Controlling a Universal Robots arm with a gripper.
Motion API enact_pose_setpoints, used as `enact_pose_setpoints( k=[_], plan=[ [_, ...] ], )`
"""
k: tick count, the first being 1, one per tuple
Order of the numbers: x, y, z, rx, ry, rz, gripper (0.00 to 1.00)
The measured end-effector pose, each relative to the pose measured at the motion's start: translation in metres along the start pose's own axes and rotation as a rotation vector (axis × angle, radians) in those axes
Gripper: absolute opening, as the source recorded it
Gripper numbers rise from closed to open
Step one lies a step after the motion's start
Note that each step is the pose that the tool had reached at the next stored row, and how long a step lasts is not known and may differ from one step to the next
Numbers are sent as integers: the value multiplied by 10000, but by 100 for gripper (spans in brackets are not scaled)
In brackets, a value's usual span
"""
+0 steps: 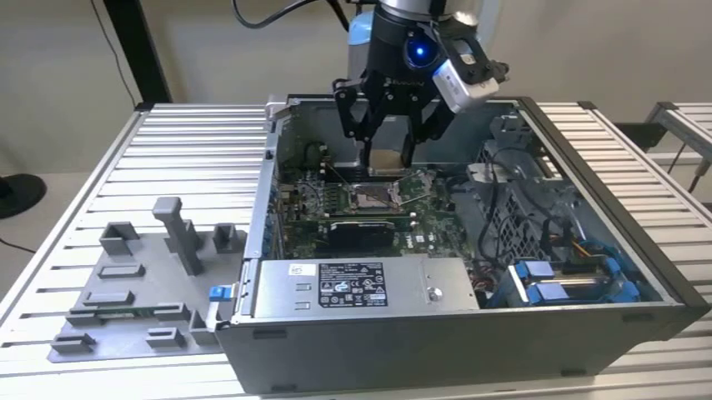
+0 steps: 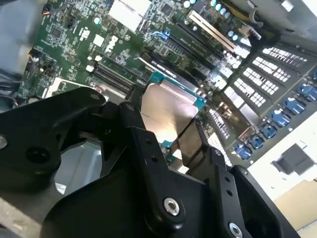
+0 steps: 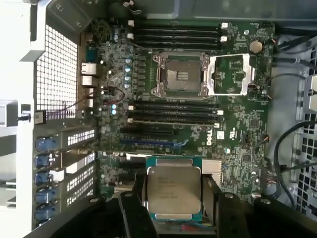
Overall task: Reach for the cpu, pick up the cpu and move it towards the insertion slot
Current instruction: 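Pick up the cpu and move it towards the insertion slot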
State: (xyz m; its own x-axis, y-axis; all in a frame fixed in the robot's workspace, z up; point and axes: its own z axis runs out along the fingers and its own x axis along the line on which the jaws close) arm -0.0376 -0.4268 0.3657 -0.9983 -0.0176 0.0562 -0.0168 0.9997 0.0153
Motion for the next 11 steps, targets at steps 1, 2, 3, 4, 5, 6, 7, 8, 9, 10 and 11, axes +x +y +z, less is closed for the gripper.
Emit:
enact_pose_setpoints(
  k=[1, 2, 3, 4, 5, 6, 7, 8, 9, 10, 11],
  plan=[
    [-1, 27, 4, 0, 0, 0, 0],
    [-1, 40, 5, 1, 1, 0, 0],
    [-1, 42, 5, 1, 0, -5, 0],
    [-1, 42, 5, 1, 0, -8, 0],
    [-1, 42, 6, 0, 0, -8, 0],
    [-1, 44, 5, 1, 0, -9, 0],
    [-1, 55, 6, 1, 1, -7, 0],
    [-1, 75, 7, 1, 0, -6, 0],
    [-2, 107, 11, 2, 2, -8, 0],
    [-3, 153, 17, 1, 1, -8, 0],
    [-5, 198, 22, 1, 1, -9, 0]
  ],
)
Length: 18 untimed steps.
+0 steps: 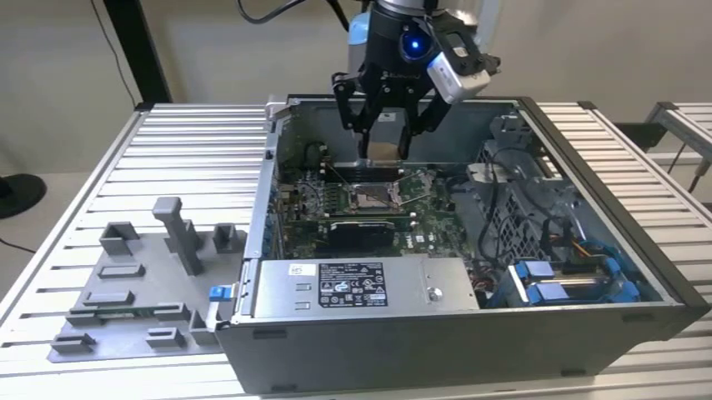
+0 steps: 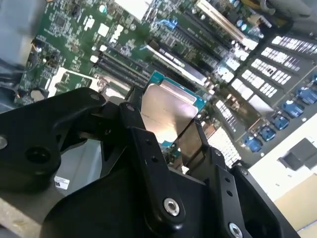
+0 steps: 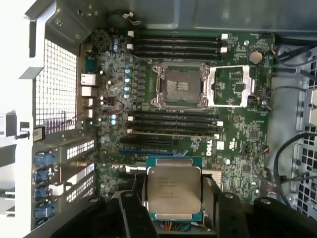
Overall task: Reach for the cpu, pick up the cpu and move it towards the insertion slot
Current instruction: 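Pick up the cpu and move it towards the insertion slot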
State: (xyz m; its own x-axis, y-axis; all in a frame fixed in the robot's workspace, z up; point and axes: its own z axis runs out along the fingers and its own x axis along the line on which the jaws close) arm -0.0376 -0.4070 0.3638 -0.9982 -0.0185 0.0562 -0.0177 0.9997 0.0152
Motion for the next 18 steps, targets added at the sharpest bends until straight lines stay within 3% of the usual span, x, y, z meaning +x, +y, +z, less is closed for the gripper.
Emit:
enact_pose_setpoints(
  k=[9, 12, 14, 18],
  plan=[
    [-11, 405, 62, 0, 0, 0, 0],
    [-13, 510, 76, 3, -5, 0, 0],
    [-15, 561, 83, 8, -7, 0, 0],
    [-29, 579, 87, 14, -9, -44, 0]
  ],
)
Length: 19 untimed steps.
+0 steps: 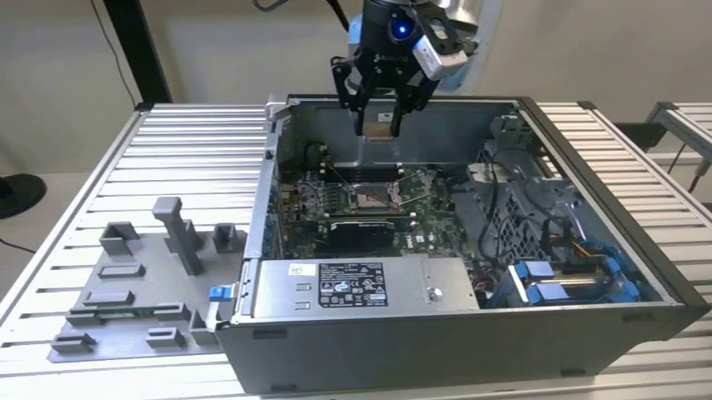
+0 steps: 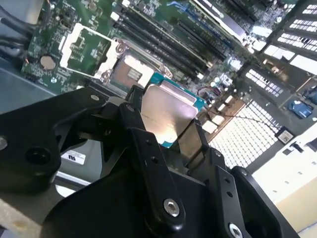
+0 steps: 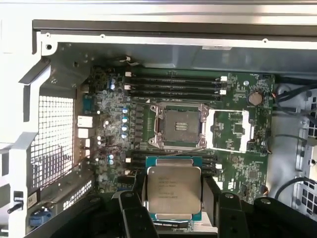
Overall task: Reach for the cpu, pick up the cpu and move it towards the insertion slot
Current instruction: 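Pick up the cpu and move it towards the insertion slot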
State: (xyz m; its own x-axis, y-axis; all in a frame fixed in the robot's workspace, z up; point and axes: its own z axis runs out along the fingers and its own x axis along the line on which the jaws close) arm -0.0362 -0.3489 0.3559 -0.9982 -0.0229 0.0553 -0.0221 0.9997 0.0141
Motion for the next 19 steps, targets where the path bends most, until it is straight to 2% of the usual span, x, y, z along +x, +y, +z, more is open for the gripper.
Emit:
enact_pose_setpoints(
  k=[6, 8, 12, 19],
  plan=[
    [-22, 33, 10, 5, -4, -73, 0],
    [-23, 60, 14, 4, -5, -74, 0],
    [-27, 152, 21, 4, -5, -73, 0],
    [-27, 180, 24, 4, -5, -74, 0]
  ],
)
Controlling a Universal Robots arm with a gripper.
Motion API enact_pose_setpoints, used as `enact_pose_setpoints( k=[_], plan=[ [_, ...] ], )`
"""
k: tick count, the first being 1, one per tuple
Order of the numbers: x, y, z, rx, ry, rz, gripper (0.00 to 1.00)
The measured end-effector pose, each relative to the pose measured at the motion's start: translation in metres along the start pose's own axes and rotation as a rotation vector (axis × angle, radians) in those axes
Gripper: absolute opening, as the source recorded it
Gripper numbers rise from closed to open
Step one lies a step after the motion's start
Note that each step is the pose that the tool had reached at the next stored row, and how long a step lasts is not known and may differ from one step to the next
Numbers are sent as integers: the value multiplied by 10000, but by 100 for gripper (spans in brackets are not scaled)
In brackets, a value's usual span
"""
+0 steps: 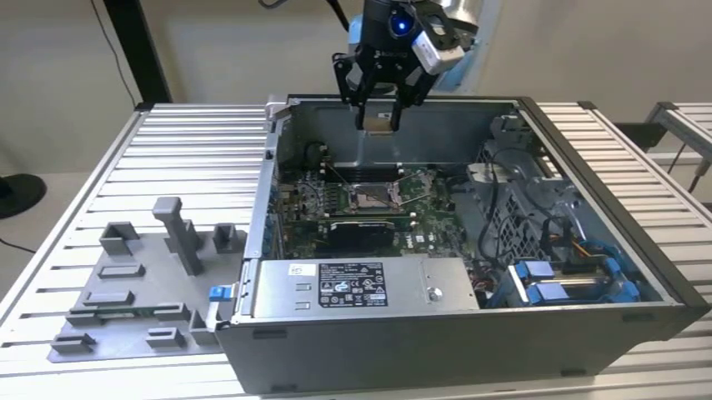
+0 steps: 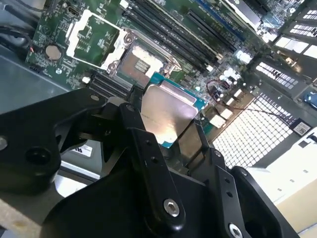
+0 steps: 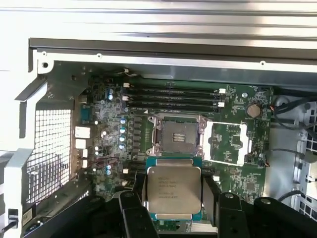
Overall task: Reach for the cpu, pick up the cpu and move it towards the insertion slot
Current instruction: 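Pick up the cpu and move it towards the insertion slot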
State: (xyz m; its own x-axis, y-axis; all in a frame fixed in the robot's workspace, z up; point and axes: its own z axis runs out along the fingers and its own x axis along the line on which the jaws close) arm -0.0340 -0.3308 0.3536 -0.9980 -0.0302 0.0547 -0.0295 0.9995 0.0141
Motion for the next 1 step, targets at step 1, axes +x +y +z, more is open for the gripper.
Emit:
enact_pose_setpoints(
  k=[1],
  plan=[
    [0, 1, 0, 0, 0, 0, 0]
  ],
)
